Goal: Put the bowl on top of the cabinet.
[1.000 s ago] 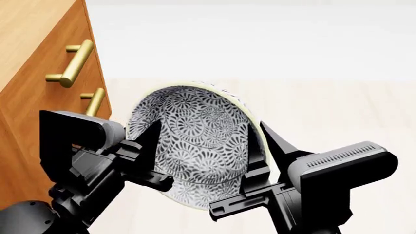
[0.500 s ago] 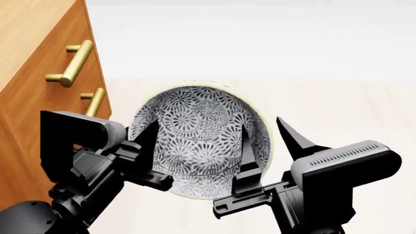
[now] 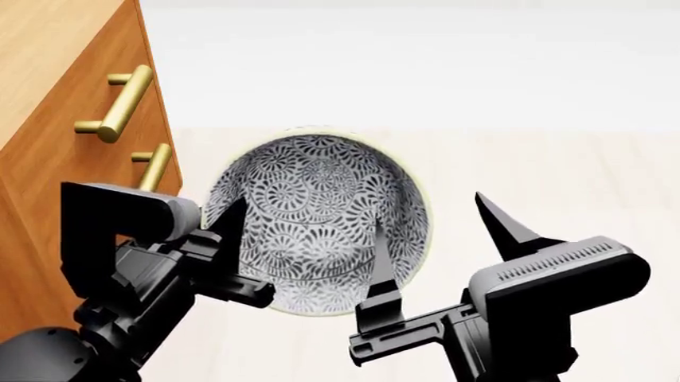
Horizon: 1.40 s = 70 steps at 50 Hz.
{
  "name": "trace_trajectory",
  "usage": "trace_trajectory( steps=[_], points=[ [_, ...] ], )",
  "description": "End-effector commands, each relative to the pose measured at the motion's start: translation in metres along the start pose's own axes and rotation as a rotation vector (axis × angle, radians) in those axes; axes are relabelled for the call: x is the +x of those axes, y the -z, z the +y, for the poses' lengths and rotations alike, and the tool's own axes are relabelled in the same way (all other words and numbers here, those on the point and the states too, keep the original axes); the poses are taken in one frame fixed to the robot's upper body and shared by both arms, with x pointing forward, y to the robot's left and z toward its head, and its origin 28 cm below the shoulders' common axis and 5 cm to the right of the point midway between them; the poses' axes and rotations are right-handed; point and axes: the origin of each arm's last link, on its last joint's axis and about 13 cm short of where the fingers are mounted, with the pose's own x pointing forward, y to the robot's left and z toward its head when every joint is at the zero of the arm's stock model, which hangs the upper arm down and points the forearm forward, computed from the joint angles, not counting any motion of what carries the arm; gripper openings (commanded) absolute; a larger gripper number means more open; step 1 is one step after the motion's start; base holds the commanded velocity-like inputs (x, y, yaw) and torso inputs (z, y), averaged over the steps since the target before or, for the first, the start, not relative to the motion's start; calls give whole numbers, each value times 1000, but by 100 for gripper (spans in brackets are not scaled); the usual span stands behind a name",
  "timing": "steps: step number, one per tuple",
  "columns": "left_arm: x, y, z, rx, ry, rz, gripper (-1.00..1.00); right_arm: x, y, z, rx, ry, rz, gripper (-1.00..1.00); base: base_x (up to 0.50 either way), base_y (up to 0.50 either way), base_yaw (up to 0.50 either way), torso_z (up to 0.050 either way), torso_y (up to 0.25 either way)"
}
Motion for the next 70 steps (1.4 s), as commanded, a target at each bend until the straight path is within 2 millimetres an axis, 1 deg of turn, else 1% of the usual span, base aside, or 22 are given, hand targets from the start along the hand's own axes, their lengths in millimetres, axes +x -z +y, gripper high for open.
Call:
trace_trajectory(
  steps=[1, 8, 12, 22, 29, 30, 35, 37, 41, 47, 57, 60, 66, 67, 70],
  points=[
    [1, -6, 0, 11, -12, -21, -100, -14, -5, 3, 13, -8, -42, 100, 0, 0, 0, 0, 0],
    [8, -2, 0, 12, -15, -8, -100, -29, -2, 6, 55, -19, -74, 100, 0, 0, 0, 0, 1],
    [11, -1, 1, 10, -15, -1, -100, -39, -6, 6, 74, -25, -106, 100, 0, 0, 0, 3, 0],
    [10, 0, -1, 12, -8, 1, -100, -63, -4, 7, 140, -11, -172, 100, 0, 0, 0, 0, 0],
    [9, 2, -3, 12, 1, 4, -100, -76, -1, 3, 216, 34, -207, 100, 0, 0, 0, 0, 1],
    [9, 2, -3, 12, 2, 3, -100, -80, 0, 3, 237, 44, -220, 100, 0, 0, 0, 0, 0],
    [8, 2, -4, 15, 3, 1, -100, -98, 6, 1, 310, 87, -261, 100, 0, 0, 0, 0, 0],
    [8, 3, -4, 15, 4, 3, -100, -102, 8, 1, 314, 96, -272, 100, 0, 0, 0, 0, 0],
    [9, 3, -5, 15, 7, 7, -100, -115, 15, 2, 325, 137, -295, 100, 0, 0, 0, 0, 0],
    [10, 1, -10, 31, 16, 8, -100, -132, 31, 0, 384, 176, -328, 100, 0, 0, 0, 0, 0],
    [15, -5, -20, 57, 38, 7, -100, -137, 53, -3, 418, 218, -315, 100, 0, 0, 0, 0, 1],
    [17, -11, -26, 77, 54, 4, -100, -138, 59, -6, 436, 240, -310, 100, 0, 0, 0, 0, 0],
    [21, -16, -34, 105, 69, 4, -100, -141, 68, -9, 448, 248, -306, 100, 0, 0, 0, 0, 0],
    [21, -20, -36, 106, 76, -3, -100, -140, 66, -10, 455, 256, -304, 100, 0, 0, 0, 0, 0],
    [21, -24, -41, 128, 82, -8, -100, -139, 67, -8, 445, 251, -304, 100, 0, 0, 0, 0, 0]
  ],
)
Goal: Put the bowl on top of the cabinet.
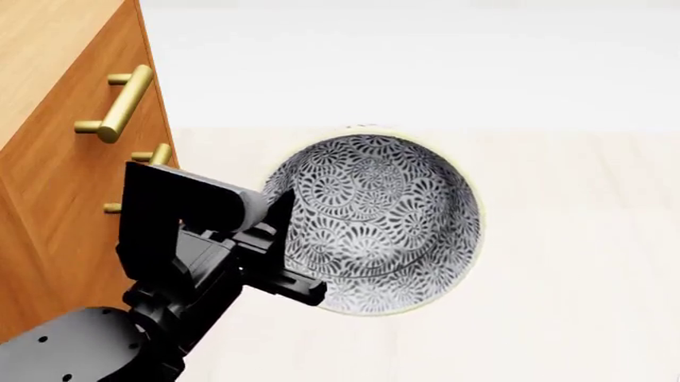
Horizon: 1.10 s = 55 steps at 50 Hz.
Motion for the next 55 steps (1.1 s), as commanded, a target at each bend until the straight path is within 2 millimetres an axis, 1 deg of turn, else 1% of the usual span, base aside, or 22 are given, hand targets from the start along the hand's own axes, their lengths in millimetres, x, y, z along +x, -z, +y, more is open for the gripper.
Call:
trace_trajectory(
  steps=[1, 4, 8, 12, 17, 18, 27, 31, 34, 37, 42, 49, 51, 55],
  points=[
    [5, -18, -15, 52, 30, -30, -100, -8, 7, -8, 15, 32, -6, 100, 0, 0, 0, 0, 0],
    [5, -23, -20, 71, 48, -44, -100, -8, 7, -7, 6, 36, -5, 100, 0, 0, 0, 0, 0],
    [12, -31, -26, 106, 93, -58, -100, -6, 8, -8, -9, 42, -1, 100, 0, 0, 0, 2, 3],
    [22, -40, -26, 139, 96, -60, -100, -4, 10, -9, -12, 49, 8, 100, 0, 0, 0, 0, 0],
    [27, -49, -28, 173, 88, -78, -100, -3, 10, -9, -19, 50, 11, 100, 0, 0, 0, 0, 0],
    [29, -53, -28, 152, 129, -73, -100, -2, 12, -9, -24, 45, 16, 100, 0, 0, 0, 0, 0],
    [52, -72, -23, 175, 103, -90, -100, 0, 13, -12, -34, 63, 15, 100, 0, 0, 0, 0, 0],
    [59, -78, -23, 176, 105, -89, -100, 2, 14, -13, -40, 71, 18, 100, 0, 0, 0, 0, 2],
    [70, -87, -21, 174, 100, -89, -100, 4, 14, -15, -43, 79, 17, 100, 0, 0, 0, 0, 0],
    [77, -90, -18, 169, 96, -83, -100, 3, 14, -15, -46, 87, 13, 100, 0, 0, 0, 0, 0],
    [90, -104, -19, 168, 90, -71, -100, 2, 13, -16, -57, 102, 7, 100, 0, 0, 0, 0, 0],
    [97, -123, -19, 168, 73, -58, -100, 4, 15, -19, -56, 114, 13, 100, 0, 0, 0, 0, 0],
    [98, -133, -19, 170, 52, -58, -100, 5, 15, -19, -48, 113, 16, 100, 0, 0, 0, 0, 0],
    [102, -142, -18, 173, 29, -36, -100, 5, 15, -20, -48, 115, 16, 100, 0, 0, 0, 0, 3]
  ],
)
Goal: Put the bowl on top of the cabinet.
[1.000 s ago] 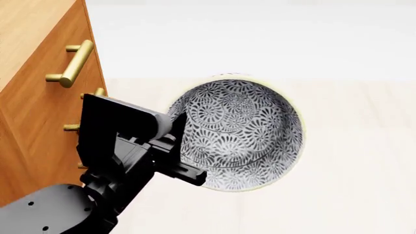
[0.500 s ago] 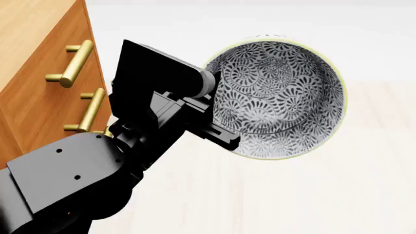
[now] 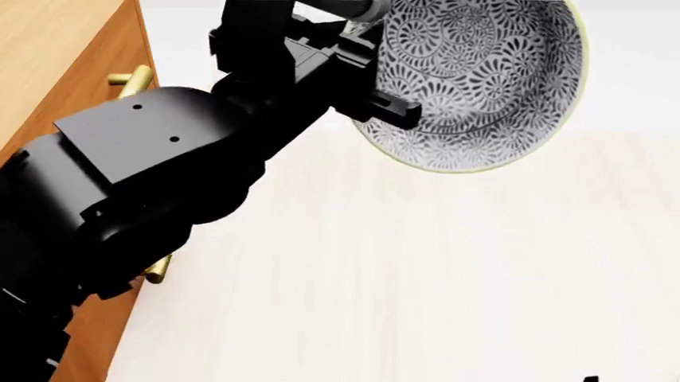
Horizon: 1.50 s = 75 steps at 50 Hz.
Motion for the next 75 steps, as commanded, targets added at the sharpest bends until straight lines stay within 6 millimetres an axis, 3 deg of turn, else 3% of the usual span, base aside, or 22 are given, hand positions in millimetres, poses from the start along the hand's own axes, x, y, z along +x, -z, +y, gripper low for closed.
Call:
trace_trajectory(
  steps=[1, 16, 20, 29, 36, 45, 50, 55, 75],
  points=[
    [14, -36, 11, 9, -69, 24, -100, 1, -1, -3, 4, 13, 1, 100, 0, 0, 0, 0, 0],
    [13, -56, 47, -268, -96, 186, -100, -2, -3, 0, -12, 3, -6, 100, 0, 0, 0, 0, 0],
    [10, -67, 53, -257, -130, 184, -100, -2, -3, 1, -15, 6, -6, 100, 0, 0, 0, 3, 0],
    [9, -78, 57, -187, -207, 138, -100, 0, -1, 1, -18, 8, 0, 100, 0, 0, 0, 0, 1],
    [4, -87, 67, -284, -273, 165, -100, 0, 0, 1, -20, 10, 1, 100, 0, 0, 0, 0, 0],
    [1, -98, 71, -239, -297, 131, -100, 1, 0, 1, -20, 13, 5, 100, 0, 0, 0, 0, 0],
    [-4, -106, 78, -349, -479, 169, -100, 1, 0, 1, -19, 16, 5, 100, 0, 0, 0, 0, 0],
    [-7, -112, 79, -496, -439, 191, -100, 1, 1, 0, -18, 14, 10, 100, 0, 0, 0, 0, 2],
    [-17, -131, 84, -660, -438, 195, -100, 4, 3, -1, -10, 17, 25, 100, 0, 0, 0, 0, 0]
  ],
)
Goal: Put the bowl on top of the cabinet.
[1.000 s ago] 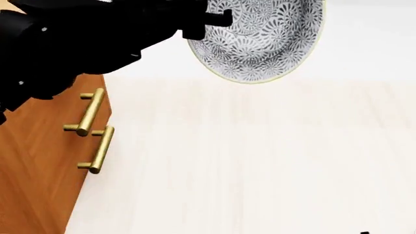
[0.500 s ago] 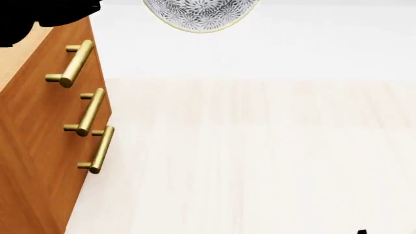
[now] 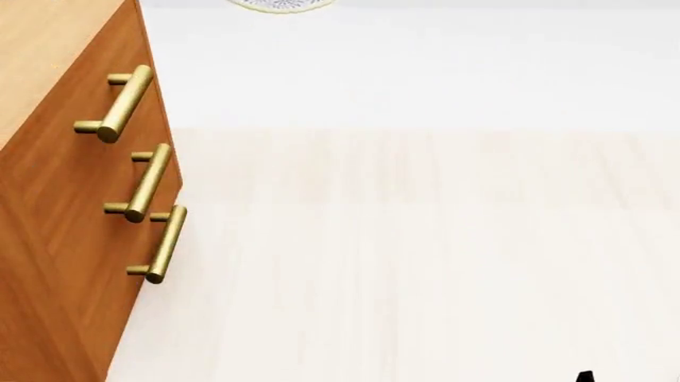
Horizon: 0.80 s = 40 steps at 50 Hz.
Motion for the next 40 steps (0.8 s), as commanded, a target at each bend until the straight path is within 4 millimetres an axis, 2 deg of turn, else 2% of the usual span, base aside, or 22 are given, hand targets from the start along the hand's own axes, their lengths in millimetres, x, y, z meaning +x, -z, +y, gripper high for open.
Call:
trace_trajectory(
  steps=[1, 6, 14, 17, 18, 29, 36, 40],
  points=[
    [-9, -14, 1, -115, 2, 4, -100, 1, 0, -1, 2, 6, 5, 100, 0, 0, 0, 0, 0],
    [-14, -21, 1, -156, -3, 6, -100, 2, 2, 0, -1, 1, 10, 100, 0, 0, 0, 0, 2],
    [-17, -36, 4, -273, -106, -53, -100, 1, 0, 0, 2, 2, 8, 100, 0, 0, 0, 1, 0],
    [-14, -36, 8, -214, -191, -114, -100, 1, 1, 0, 2, 2, 10, 100, 0, 0, 0, 0, 0],
    [-14, -37, 9, -248, -175, -114, -100, 2, 2, 0, 1, 2, 13, 100, 0, 0, 0, 0, 0],
    [-19, -46, 9, -192, -190, -193, -100, 4, 5, 2, -3, -10, 26, 100, 0, 0, 0, 0, 1],
    [-16, -52, 15, -331, -431, -242, -100, 4, 5, 2, 0, -12, 27, 100, 0, 0, 0, 0, 0],
    [-14, -52, 17, -351, -468, -235, -100, 4, 5, 2, -1, -14, 27, 100, 0, 0, 0, 0, 0]
  ],
)
